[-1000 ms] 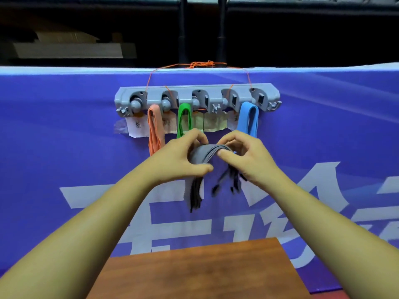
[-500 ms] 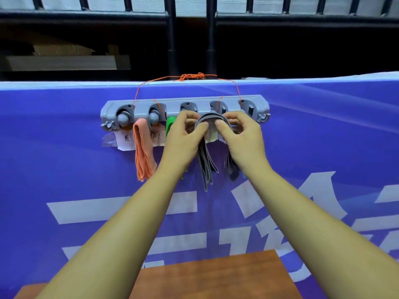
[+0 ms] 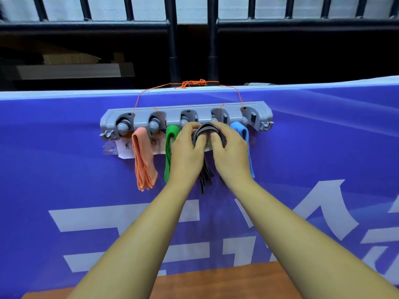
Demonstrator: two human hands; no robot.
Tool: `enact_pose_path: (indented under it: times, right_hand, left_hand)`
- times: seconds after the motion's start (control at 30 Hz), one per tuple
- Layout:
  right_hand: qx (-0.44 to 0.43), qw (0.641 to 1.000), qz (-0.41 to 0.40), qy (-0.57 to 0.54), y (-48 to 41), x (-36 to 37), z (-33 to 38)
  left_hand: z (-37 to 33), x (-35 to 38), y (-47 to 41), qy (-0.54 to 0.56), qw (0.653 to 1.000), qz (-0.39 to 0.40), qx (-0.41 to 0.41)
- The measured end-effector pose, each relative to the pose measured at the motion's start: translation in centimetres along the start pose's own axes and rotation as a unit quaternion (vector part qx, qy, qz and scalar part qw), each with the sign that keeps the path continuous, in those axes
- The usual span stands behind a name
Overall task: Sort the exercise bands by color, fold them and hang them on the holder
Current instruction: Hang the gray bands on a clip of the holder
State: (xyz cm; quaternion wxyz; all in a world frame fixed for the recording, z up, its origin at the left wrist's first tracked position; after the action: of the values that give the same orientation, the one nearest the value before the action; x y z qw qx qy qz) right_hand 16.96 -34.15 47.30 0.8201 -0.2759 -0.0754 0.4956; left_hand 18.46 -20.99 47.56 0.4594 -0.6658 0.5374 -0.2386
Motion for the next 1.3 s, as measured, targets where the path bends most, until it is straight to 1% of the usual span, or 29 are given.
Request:
enact_pose_path:
  times: [0.1, 0.2, 0.33, 0.47, 0.57, 0.63, 0.73, 0.87, 0.97, 1.03, 1.17, 1.3]
  right_hand:
    - [-0.004, 1.0, 0.0, -0.02, -0.3, 0.1, 0.2]
    - [0.011, 0.999, 0.016, -0.037, -1.0, 0.5, -0.2]
    - [-0.004, 1.0, 0.028, 0.005, -1.0, 0.4, -1.1]
    - [-0.014, 0.999, 0.033, 0.018, -0.6, 0.6, -1.6]
    - [-0.024, 0.999, 0.039, 0.019, -0.6, 0.8, -1.5]
    - [-0.024, 0.999, 0.043, 0.011, -0.6, 0.8, -1.5]
    - [-0.024, 0.999, 0.037, 0.005, -0.5, 1.0, -1.6]
    - [-0.014, 0.999, 0.013, -0.028, -0.6, 0.7, -1.3]
    - [0.018, 0.997, 0.015, -0.078, -0.4, 0.4, -1.4]
    - [0.033, 0.996, 0.012, -0.082, -0.2, 0.3, -1.8]
    - [0.038, 0.997, 0.001, -0.066, 0.3, 0.1, -2.3]
    - [0.046, 0.999, -0.008, -0.014, 0.8, -0.5, -1.9]
  left_hand:
    - [0.1, -0.1, -0.6, -0.018, 0.999, -0.019, 0.021]
    - [0.7, 0.4, -0.5, -0.017, 1.0, -0.007, 0.013]
    - [2.0, 0.5, 0.2, -0.002, 1.0, 0.009, 0.024]
    - [1.8, 0.3, 0.5, -0.017, 0.999, 0.015, 0.036]
    - [1.2, 0.1, 0.6, -0.024, 0.999, 0.006, 0.045]
    - [0.8, 0.2, 0.6, -0.006, 0.999, -0.006, 0.045]
    - [0.6, 0.1, 0.8, 0.047, 0.998, -0.038, 0.02]
    - [0.7, 0.0, 0.8, 0.074, 0.995, -0.069, -0.006]
    - [0.4, -0.3, 0.7, 0.05, 0.995, -0.081, 0.013]
    - [0.3, -0.2, 0.9, 0.039, 0.996, -0.073, 0.021]
    - [0.5, -0.1, 1.6, 0.022, 0.998, -0.06, 0.021]
    - [0.2, -0.1, 2.0, 0.008, 0.998, -0.054, -0.011]
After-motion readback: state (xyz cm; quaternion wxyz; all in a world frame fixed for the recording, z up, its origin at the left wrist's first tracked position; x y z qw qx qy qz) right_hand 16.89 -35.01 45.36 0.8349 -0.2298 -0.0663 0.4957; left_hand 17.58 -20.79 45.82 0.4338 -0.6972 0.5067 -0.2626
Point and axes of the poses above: each hand's wrist, its own y-axis away from the middle knuckle, its own x-axis out of the palm, z = x × y, the point moved 8 cm from there along -y, towards the middle knuckle, and after that the axes turned 15 degrees about x, right-handed, at the moved point
